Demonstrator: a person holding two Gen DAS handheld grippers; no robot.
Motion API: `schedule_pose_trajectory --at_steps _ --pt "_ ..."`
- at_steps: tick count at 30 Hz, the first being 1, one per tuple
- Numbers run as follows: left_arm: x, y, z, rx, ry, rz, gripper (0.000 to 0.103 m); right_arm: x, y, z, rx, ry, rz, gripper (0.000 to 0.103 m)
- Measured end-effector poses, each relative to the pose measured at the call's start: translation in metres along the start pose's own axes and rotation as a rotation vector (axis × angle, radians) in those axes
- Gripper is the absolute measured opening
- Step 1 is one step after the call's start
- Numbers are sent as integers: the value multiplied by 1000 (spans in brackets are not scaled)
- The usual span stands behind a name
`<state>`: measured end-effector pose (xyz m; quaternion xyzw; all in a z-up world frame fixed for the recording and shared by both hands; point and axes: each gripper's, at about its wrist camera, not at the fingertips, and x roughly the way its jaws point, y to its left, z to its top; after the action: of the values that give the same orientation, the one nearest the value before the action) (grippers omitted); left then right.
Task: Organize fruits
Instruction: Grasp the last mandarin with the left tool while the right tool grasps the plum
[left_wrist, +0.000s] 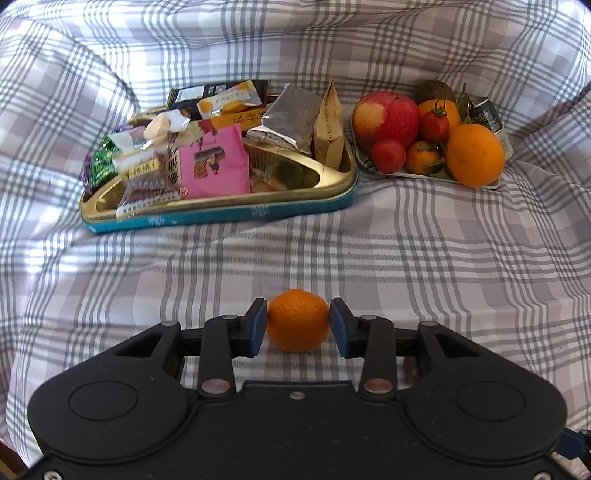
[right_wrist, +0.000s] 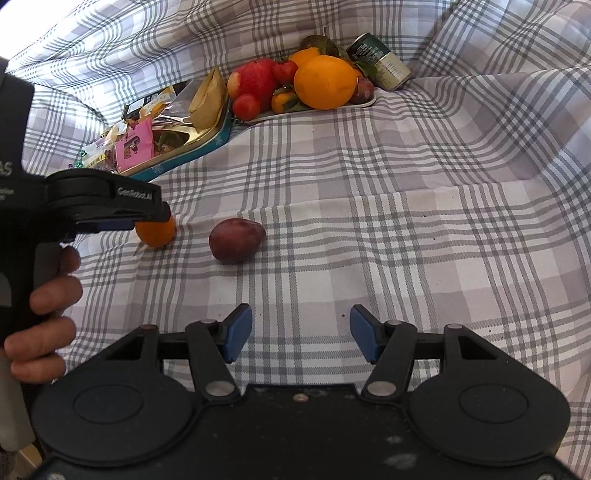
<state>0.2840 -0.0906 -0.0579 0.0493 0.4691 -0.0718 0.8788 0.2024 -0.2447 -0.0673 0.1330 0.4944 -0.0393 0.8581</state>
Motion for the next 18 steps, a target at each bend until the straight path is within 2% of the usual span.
schedule_pose_trajectory --at_steps 5,10,13,18 --pt "6 -5 2 37 11 30 50 1 0 1 1 -3 -6 62" --pt "18 -3 3 39 68 66 50 3 4 3 -14 -8 -14 62" --pt "30 10 2 -24 148 14 50 4 9 5 -30 -13 -21 62" --pt "23 31 -1 -82 157 -36 47 7 17 11 -54 -29 -21 62"
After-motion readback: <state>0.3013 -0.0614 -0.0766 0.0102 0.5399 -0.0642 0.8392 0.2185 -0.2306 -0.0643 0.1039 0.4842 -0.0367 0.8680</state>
